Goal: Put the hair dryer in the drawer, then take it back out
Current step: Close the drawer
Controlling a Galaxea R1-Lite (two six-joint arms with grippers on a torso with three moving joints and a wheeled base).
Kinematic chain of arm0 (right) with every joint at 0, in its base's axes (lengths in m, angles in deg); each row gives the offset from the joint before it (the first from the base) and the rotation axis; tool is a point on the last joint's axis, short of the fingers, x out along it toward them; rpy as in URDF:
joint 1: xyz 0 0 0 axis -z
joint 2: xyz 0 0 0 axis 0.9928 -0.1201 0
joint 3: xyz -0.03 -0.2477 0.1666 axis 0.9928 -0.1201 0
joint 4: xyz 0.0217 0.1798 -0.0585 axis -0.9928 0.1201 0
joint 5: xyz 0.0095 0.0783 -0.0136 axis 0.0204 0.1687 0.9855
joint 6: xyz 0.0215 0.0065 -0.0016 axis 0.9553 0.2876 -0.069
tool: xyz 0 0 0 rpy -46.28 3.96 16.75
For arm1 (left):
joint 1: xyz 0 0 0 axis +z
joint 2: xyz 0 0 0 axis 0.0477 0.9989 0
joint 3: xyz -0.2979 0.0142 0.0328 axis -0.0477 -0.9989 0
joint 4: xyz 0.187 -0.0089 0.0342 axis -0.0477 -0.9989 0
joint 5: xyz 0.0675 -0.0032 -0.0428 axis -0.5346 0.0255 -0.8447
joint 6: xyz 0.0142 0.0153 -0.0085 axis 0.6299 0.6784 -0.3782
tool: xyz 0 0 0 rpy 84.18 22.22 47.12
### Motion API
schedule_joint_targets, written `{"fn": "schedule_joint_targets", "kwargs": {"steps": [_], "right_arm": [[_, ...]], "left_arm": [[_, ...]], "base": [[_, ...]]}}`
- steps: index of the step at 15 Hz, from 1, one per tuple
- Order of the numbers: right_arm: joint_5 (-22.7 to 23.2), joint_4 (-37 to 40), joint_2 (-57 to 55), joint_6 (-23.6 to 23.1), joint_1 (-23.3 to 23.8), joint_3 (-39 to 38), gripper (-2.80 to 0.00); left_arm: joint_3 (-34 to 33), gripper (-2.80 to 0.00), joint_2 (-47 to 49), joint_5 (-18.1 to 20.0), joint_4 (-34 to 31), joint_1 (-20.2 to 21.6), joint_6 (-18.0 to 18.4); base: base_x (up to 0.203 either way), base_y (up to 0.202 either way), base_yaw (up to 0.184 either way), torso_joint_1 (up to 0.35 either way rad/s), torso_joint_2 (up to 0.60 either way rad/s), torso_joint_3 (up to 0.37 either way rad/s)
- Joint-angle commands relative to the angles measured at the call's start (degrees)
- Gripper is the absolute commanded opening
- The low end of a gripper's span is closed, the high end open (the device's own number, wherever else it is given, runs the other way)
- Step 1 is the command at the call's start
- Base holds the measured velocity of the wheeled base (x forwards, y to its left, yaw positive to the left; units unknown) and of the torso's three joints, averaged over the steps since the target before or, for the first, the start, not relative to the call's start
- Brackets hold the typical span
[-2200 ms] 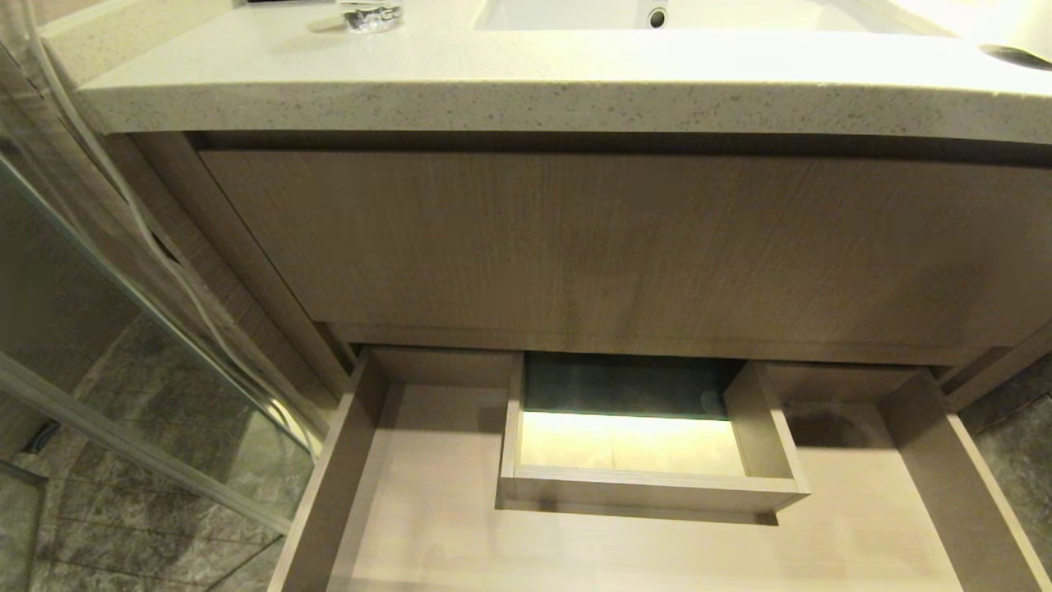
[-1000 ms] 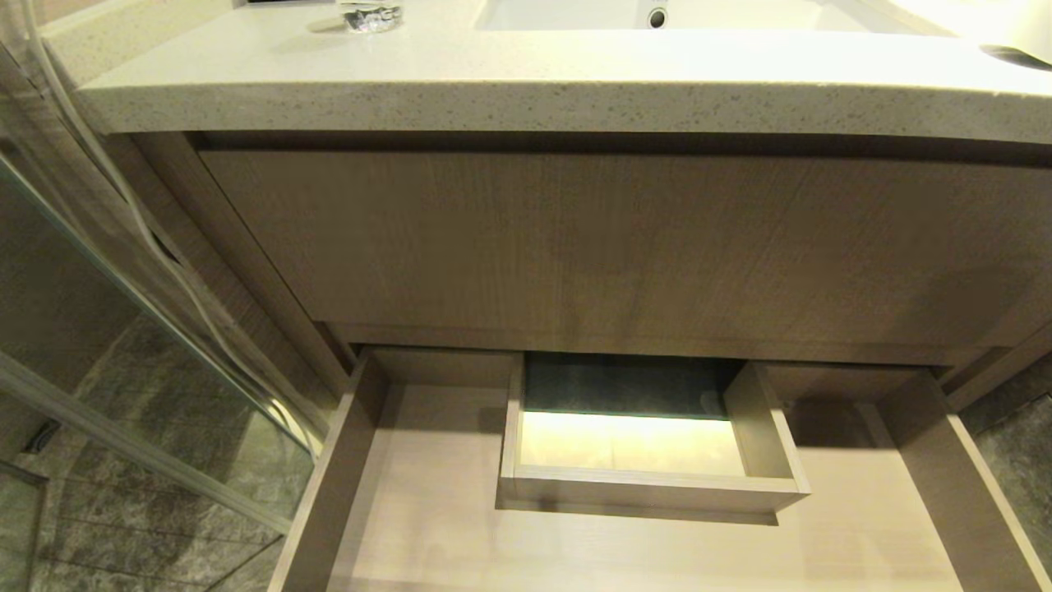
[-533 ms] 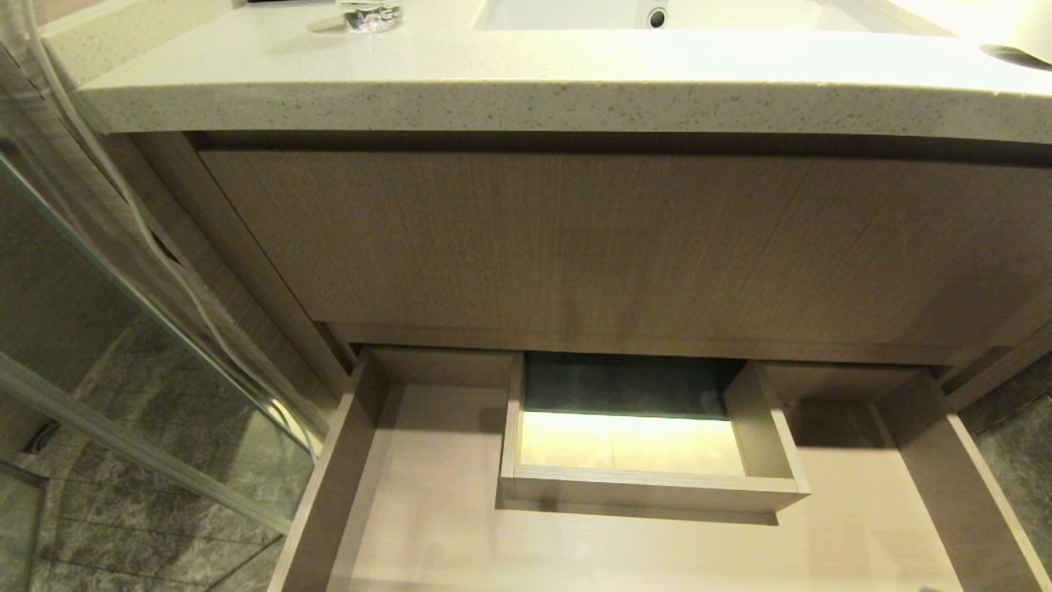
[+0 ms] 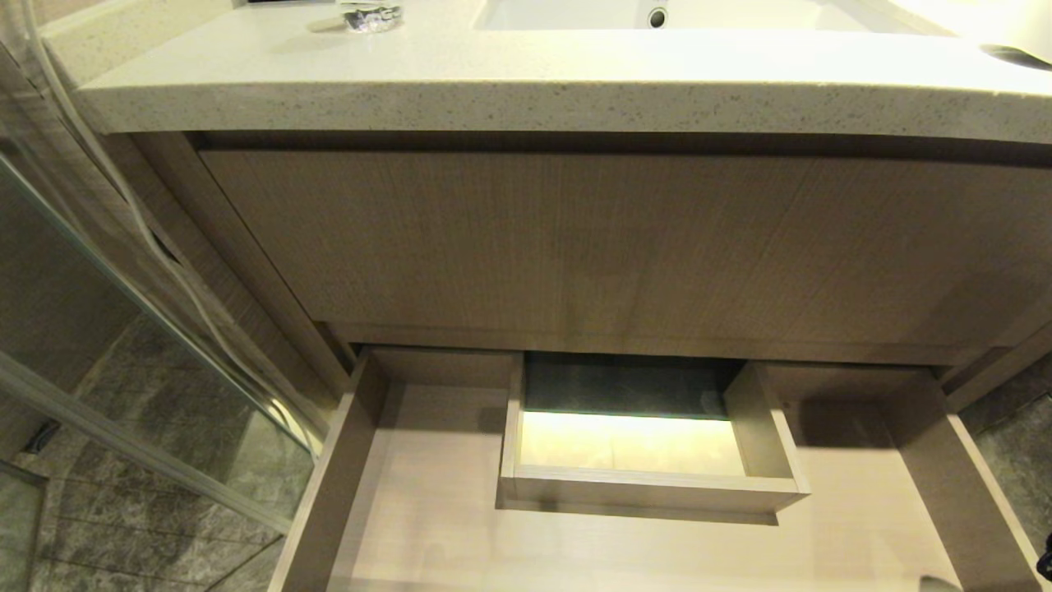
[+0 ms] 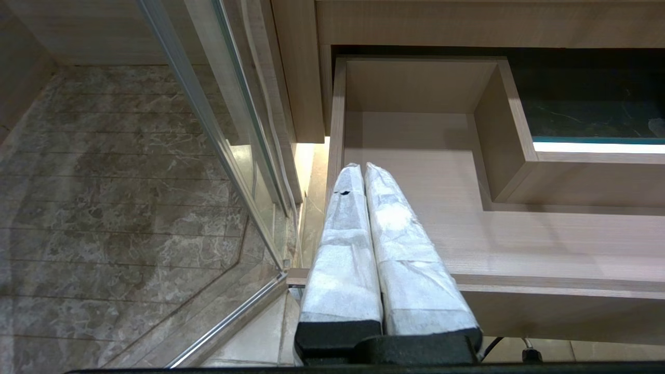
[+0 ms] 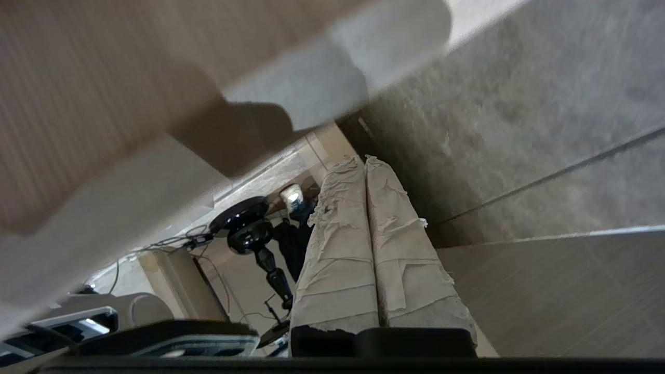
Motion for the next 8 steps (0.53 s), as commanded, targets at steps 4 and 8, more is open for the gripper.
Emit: {"fn": "schedule_joint_targets", "kwargs": {"steps": [4,8], "right_arm": [[-0.28,-2.99,-2.30,-2.08,0.06,1.46,-2.80],[-0.20,-5.21,-2.08,-2.12,0.01,1.94,-2.80]], "left_arm": [[0.00,-2.80,0.00,0.00,-0.01,0.00,-0.01],[0.00,-2.80,0.00,0.00,-0.01,0.00,-0.01]], "base": [[0.000,0.000,0.000,0.000,0.00,0.000],[0.000,0.000,0.000,0.000,0.00,0.000]]}}
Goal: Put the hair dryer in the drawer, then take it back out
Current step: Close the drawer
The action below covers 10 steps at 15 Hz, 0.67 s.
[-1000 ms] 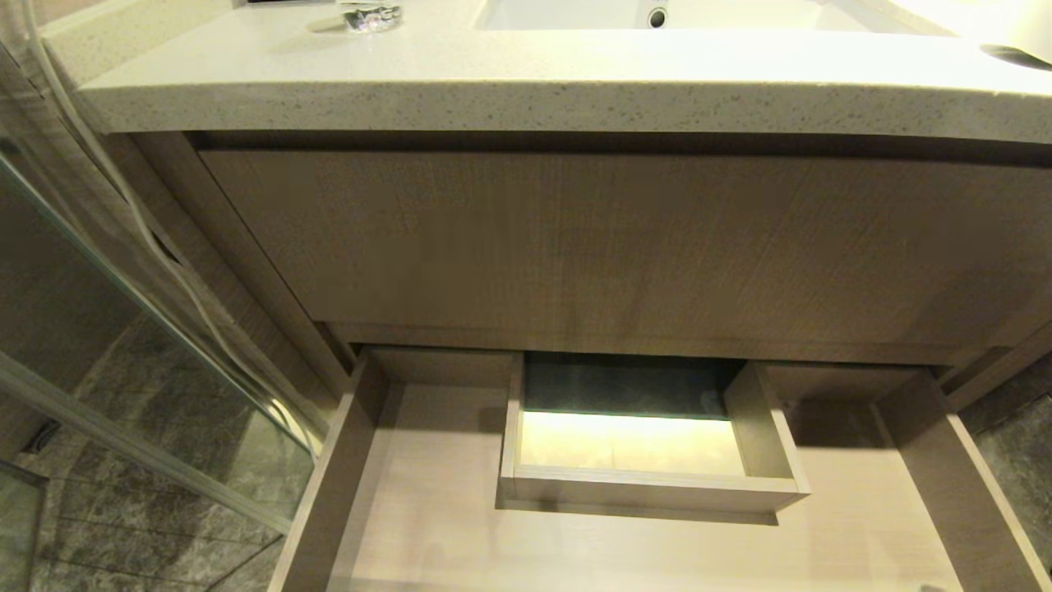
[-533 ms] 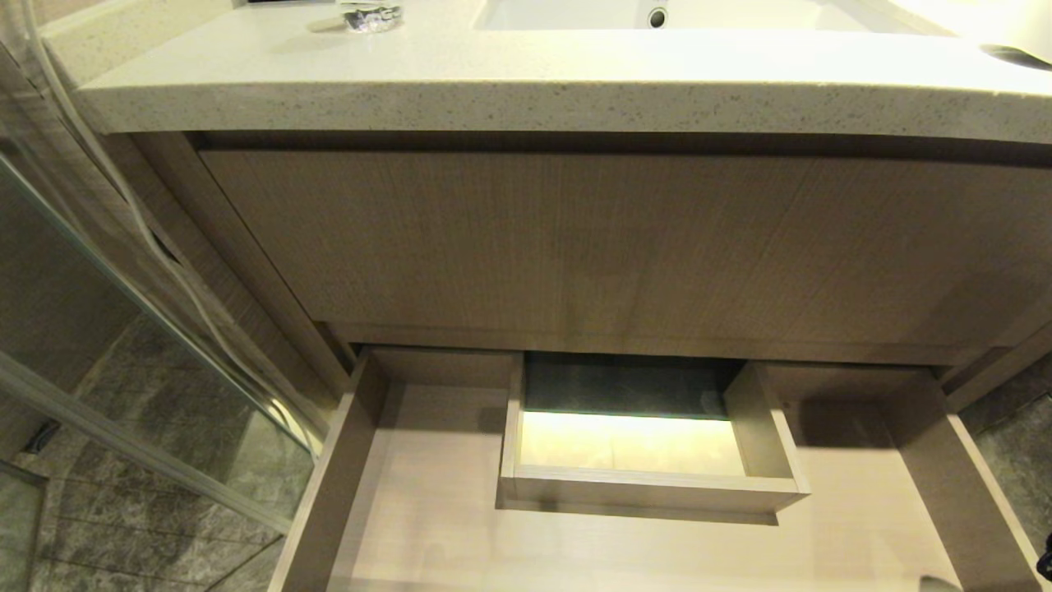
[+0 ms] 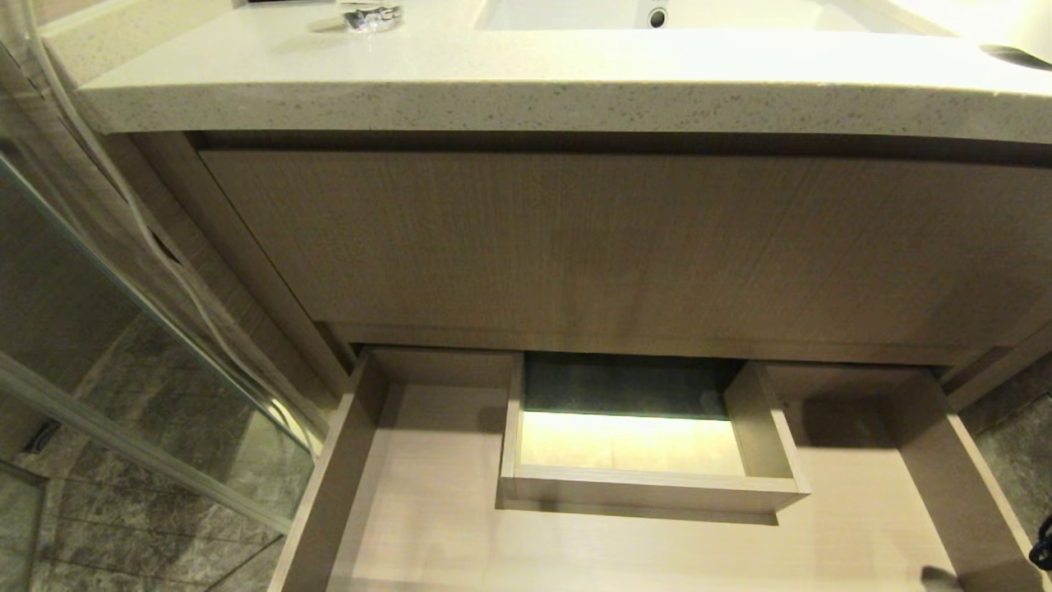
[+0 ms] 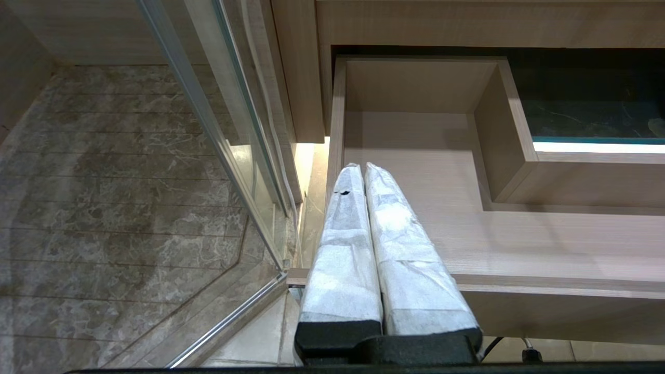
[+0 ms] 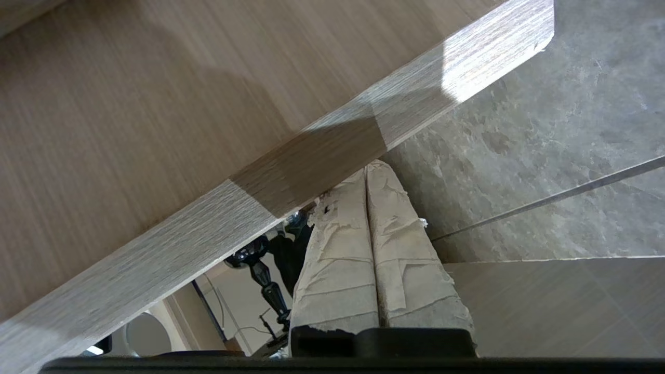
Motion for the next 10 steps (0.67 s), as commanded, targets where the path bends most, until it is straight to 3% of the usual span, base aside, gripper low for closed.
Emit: {"fn": "schedule_joint_targets", "kwargs": {"steps": [1,10], "right_arm": [[0.04,-1.86,0.31,-0.18,-0.02,0.18,-2.80],[2.47,-11.81,2.13,-1.36,-2.89,-0.06,-2.80]], "left_arm": [[0.00,-2.80,0.00,0.00,0.01,0.00,-0.01],[0.00,-2.80,0.00,0.00,0.01,0.00,-0.01]], "base": [[0.000,0.000,0.000,0.000,0.00,0.000],[0.000,0.000,0.000,0.000,0.00,0.000]]}}
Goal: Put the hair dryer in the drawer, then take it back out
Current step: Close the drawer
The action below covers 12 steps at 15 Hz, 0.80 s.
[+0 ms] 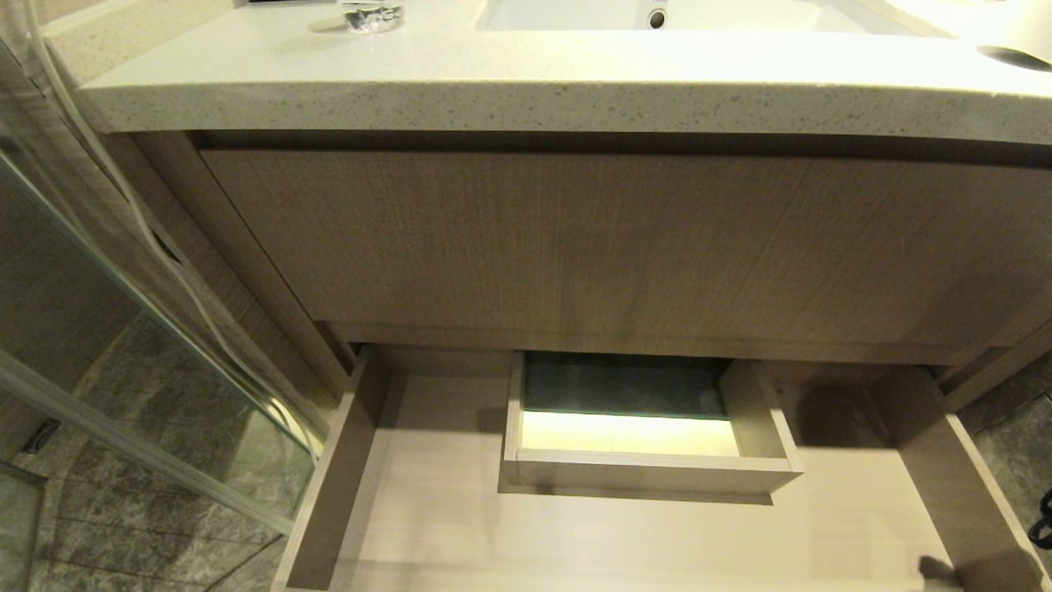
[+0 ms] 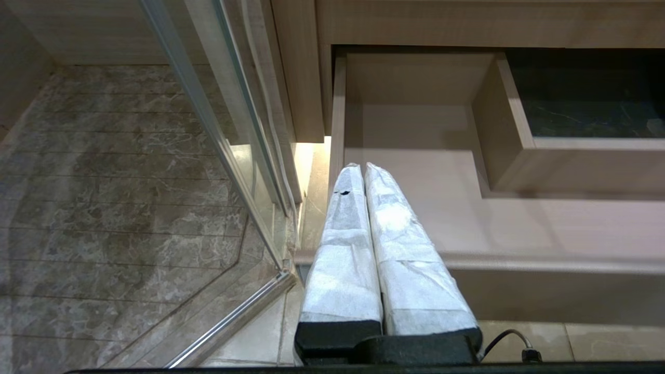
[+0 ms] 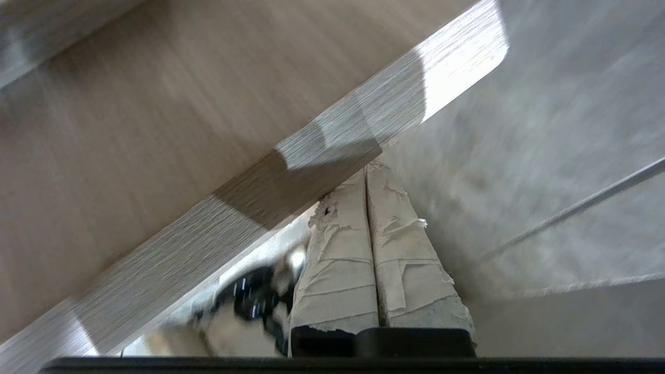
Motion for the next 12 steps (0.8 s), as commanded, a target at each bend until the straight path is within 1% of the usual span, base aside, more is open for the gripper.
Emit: {"fn": "schedule_joint_targets", "kwargs": {"steps": [1,4,6,8,10,11,12], "right_arm": [[0.53,-3.91,0.86,-0.77,-2.10,0.11,-2.80],[2.11,-9.72,1.79,-0.99,-5.66,0.98,-2.80],[3.23,-15.63,2.59,-1.00,-8.70,2.05,-2.80],[4.76,-23.61,3.51,-1.77,-11.64,3.37,-2.80],[6.03,-31.87,4.98,-4.98,-12.79,3.67,-2.80],[7.14,-33.91,6.90,-6.95,-12.89,3.35,-2.80],[9.27,-34.96,9.07,-8.72,-12.71,2.66,-2.80]], "left_arm": [[0.00,-2.80,0.00,0.00,-0.01,0.00,-0.01],[0.00,-2.80,0.00,0.00,-0.01,0.00,-0.01],[0.00,-2.80,0.00,0.00,-0.01,0.00,-0.01],[0.00,-2.80,0.00,0.00,-0.01,0.00,-0.01],[0.00,-2.80,0.00,0.00,-0.01,0.00,-0.01],[0.00,-2.80,0.00,0.00,-0.01,0.00,-0.01],[0.00,-2.80,0.00,0.00,-0.01,0.00,-0.01]], "base": [[0.000,0.000,0.000,0.000,0.00,0.000],[0.000,0.000,0.000,0.000,0.00,0.000],[0.000,0.000,0.000,0.000,0.00,0.000],[0.000,0.000,0.000,0.000,0.00,0.000],[0.000,0.000,0.000,0.000,0.00,0.000],[0.000,0.000,0.000,0.000,0.00,0.000],[0.000,0.000,0.000,0.000,0.00,0.000]]}}
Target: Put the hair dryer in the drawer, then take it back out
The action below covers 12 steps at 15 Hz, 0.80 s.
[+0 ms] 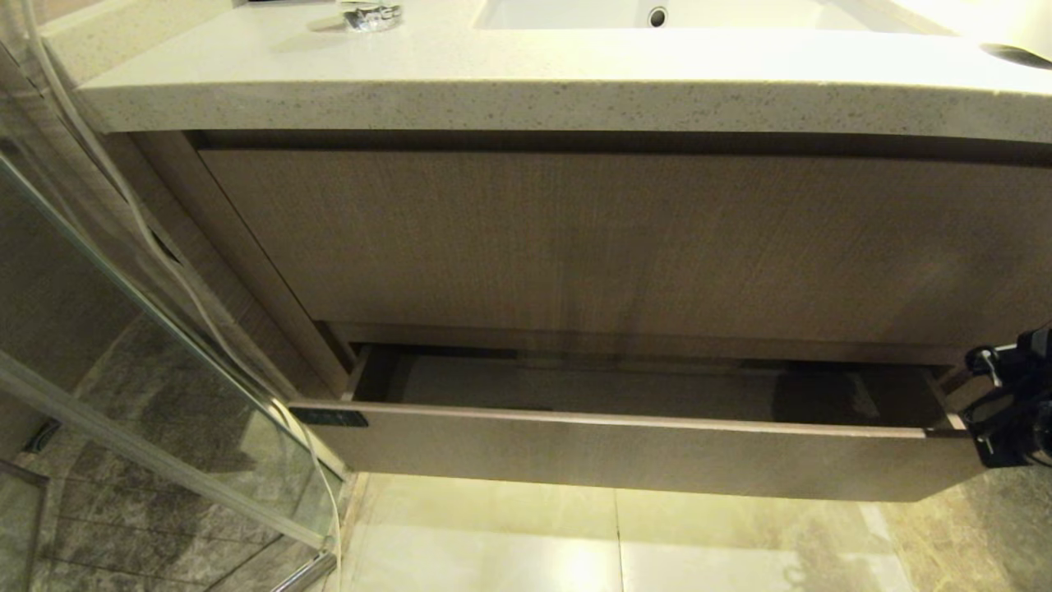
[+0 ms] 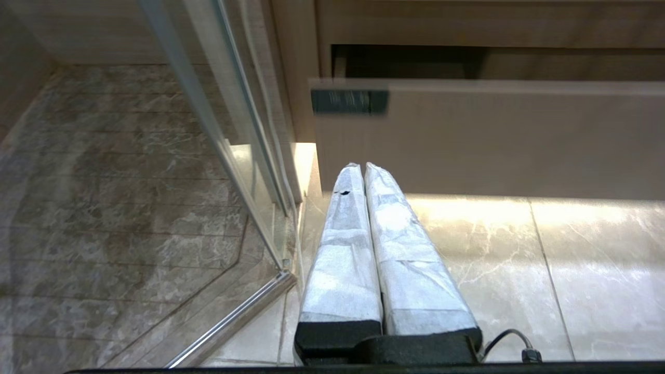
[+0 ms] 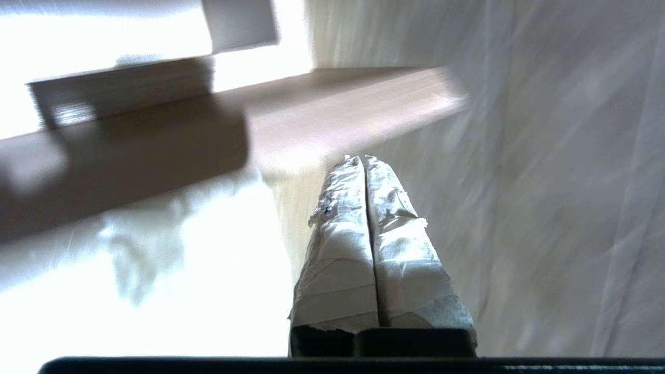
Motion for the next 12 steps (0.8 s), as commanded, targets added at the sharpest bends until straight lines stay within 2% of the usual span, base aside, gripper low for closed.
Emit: {"fn": "schedule_joint_targets", "kwargs": {"steps": [1,4,7,10,12], "right_arm": [[4.31,-2.00,6.69,-3.61,0.74,-2.23,-2.80],[8.98,-1.77,16.79,-8.69,2.38,-10.47,-2.80],[11.52,-1.55,27.88,-11.03,2.25,-18.50,-2.80],[12.86,-0.78,36.76,-13.28,0.80,-22.76,-2.80],[13.01,6.23,43.61,-13.69,0.35,-22.51,-2.80]], "left_arm": [[0.00,-2.80,0.00,0.00,0.01,0.00,-0.01],[0.00,-2.80,0.00,0.00,0.01,0.00,-0.01],[0.00,-2.80,0.00,0.00,0.01,0.00,-0.01],[0.00,-2.80,0.00,0.00,0.01,0.00,-0.01],[0.00,-2.80,0.00,0.00,0.01,0.00,-0.01]], "base": [[0.000,0.000,0.000,0.000,0.00,0.000],[0.000,0.000,0.000,0.000,0.00,0.000],[0.000,0.000,0.000,0.000,0.00,0.000],[0.000,0.000,0.000,0.000,0.00,0.000],[0.000,0.000,0.000,0.000,0.00,0.000]]}}
